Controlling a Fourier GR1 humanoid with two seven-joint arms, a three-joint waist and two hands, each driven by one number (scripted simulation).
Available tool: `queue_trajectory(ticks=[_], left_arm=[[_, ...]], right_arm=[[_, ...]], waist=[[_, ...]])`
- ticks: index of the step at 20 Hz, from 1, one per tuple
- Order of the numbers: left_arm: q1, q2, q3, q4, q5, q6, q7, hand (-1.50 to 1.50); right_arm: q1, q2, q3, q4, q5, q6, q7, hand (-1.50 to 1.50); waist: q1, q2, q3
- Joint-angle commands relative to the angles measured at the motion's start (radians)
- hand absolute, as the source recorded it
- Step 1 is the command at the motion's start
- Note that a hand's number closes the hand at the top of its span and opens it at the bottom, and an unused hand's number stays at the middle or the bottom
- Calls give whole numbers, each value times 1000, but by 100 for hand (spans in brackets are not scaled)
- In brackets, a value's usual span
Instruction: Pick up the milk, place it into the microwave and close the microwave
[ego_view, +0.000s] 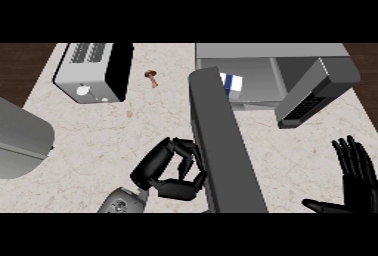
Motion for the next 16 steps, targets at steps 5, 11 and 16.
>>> queue_trajectory(ticks=[5, 11, 16], left_arm=[[-240, -4, -299, 307, 104, 272, 26, 150], [-384, -4, -441, 432, 337, 354, 94, 150], [-472, -4, -518, 484, 455, 383, 123, -150]], right_arm=[[29, -34, -6, -168, -47, 34, 92, -150], [6, -60, 14, -261, -99, 94, 157, -150], [-19, -101, 15, -315, -159, 152, 215, -150]], waist=[[-23, 5, 0], [-76, 15, -2], [-117, 24, -2]])
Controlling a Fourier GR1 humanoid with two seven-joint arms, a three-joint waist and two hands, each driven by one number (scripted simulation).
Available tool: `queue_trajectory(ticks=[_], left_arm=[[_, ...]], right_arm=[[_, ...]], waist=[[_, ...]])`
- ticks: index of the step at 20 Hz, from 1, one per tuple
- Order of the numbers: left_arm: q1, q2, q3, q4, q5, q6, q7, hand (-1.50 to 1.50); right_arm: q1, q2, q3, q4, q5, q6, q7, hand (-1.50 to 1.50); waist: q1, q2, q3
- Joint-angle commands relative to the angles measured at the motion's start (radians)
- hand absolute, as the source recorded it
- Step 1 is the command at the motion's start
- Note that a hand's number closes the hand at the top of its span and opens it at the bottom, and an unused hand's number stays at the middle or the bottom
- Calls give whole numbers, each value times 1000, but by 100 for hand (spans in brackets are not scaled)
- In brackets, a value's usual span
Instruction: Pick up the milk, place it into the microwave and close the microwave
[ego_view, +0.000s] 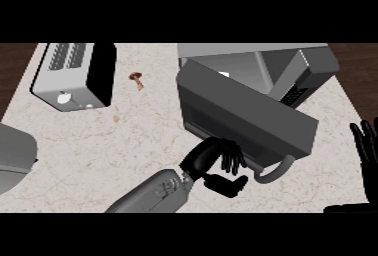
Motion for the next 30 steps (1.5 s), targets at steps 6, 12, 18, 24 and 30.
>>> queue_trajectory(ticks=[6, 12, 18, 24, 30], left_arm=[[-144, -7, -40, 37, 222, 104, -65, 150], [-244, -7, 11, 38, 327, 128, -132, 150], [-334, -8, 39, 111, 387, 155, -154, 150], [-405, -8, 58, 172, 443, 176, -164, 150], [-487, -8, 81, 231, 484, 182, -168, 150]], right_arm=[[-60, -24, 55, -89, -45, 71, 60, -150], [-106, -69, 58, -118, -77, 116, 90, -150], [-124, -87, 49, -156, -112, 119, 125, -150], [-146, -129, 49, -167, -157, 161, 163, -150], [-180, -145, 57, -192, -193, 167, 200, -150]], waist=[[-90, 23, -3], [-154, 40, -3], [-210, 47, -1], [-256, 63, 1], [-284, 74, 2]])
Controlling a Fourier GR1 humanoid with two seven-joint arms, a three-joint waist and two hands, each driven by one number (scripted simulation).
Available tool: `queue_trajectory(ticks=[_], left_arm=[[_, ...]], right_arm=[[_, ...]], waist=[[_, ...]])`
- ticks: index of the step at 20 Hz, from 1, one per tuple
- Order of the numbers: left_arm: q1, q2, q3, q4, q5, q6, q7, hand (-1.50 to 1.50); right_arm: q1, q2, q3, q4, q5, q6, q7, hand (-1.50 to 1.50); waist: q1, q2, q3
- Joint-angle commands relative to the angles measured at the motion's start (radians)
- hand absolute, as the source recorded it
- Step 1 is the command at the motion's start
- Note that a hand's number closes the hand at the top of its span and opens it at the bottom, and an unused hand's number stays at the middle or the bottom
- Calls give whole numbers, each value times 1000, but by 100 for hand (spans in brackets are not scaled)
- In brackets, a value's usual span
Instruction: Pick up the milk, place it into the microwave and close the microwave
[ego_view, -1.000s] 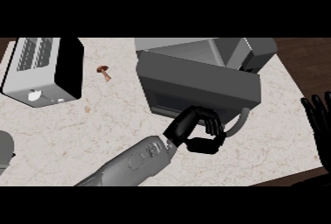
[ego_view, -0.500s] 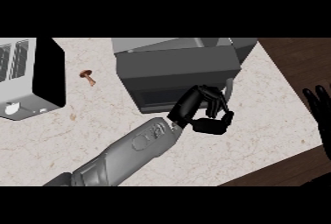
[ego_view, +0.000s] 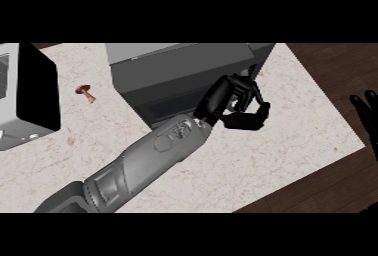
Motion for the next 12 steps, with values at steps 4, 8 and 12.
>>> queue_trajectory(ticks=[4, 8, 12], left_arm=[[-81, 0, 33, 84, 46, 16, -19, 150], [-95, 0, 36, 83, 73, 42, -21, 150], [-90, 1, 23, 77, 81, 65, -31, 150]], right_arm=[[-33, -45, -22, -16, -44, 16, 37, -150], [-37, -64, -29, -18, -62, 23, 54, -150], [-59, -85, -38, -13, -70, 23, 72, -150]], waist=[[-39, 16, 2], [-65, 14, 3], [-67, 22, 3]])
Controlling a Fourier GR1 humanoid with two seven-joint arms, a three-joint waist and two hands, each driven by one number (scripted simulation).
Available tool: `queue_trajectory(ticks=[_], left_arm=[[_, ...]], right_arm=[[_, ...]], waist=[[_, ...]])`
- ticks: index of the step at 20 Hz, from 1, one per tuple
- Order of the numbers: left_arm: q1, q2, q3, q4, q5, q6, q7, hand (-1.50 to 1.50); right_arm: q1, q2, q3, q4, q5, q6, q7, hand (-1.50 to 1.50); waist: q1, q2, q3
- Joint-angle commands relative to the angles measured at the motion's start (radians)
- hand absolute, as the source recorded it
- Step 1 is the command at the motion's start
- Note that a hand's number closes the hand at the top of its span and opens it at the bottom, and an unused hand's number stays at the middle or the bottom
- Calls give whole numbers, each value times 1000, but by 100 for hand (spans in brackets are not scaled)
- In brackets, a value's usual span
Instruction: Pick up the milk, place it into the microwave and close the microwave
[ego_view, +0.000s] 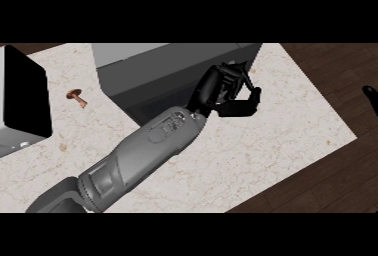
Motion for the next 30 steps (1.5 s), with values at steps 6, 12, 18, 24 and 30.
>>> queue_trajectory(ticks=[6, 12, 18, 24, 30], left_arm=[[-62, -27, -2, 42, 29, 30, -9, 150], [-69, -27, -9, 37, 43, 55, -17, 150], [-71, -27, -18, 26, 57, 82, -21, 150], [-69, -26, -25, 23, 67, 100, -34, 150], [-80, -26, -33, 20, 77, 114, -30, 150]], right_arm=[[-42, -47, -29, 6, -28, -1, 36, -150], [-56, -86, -51, 15, -48, 8, 60, -150], [-81, -98, -59, 24, -88, 15, 74, -150], [-97, -114, -67, 35, -115, 20, 90, -150], [-119, -133, -76, 37, -148, 28, 105, -150]], waist=[[-26, 19, 2], [-41, 18, 3], [-44, 21, 4], [-44, 26, 4], [-51, 20, 4]])
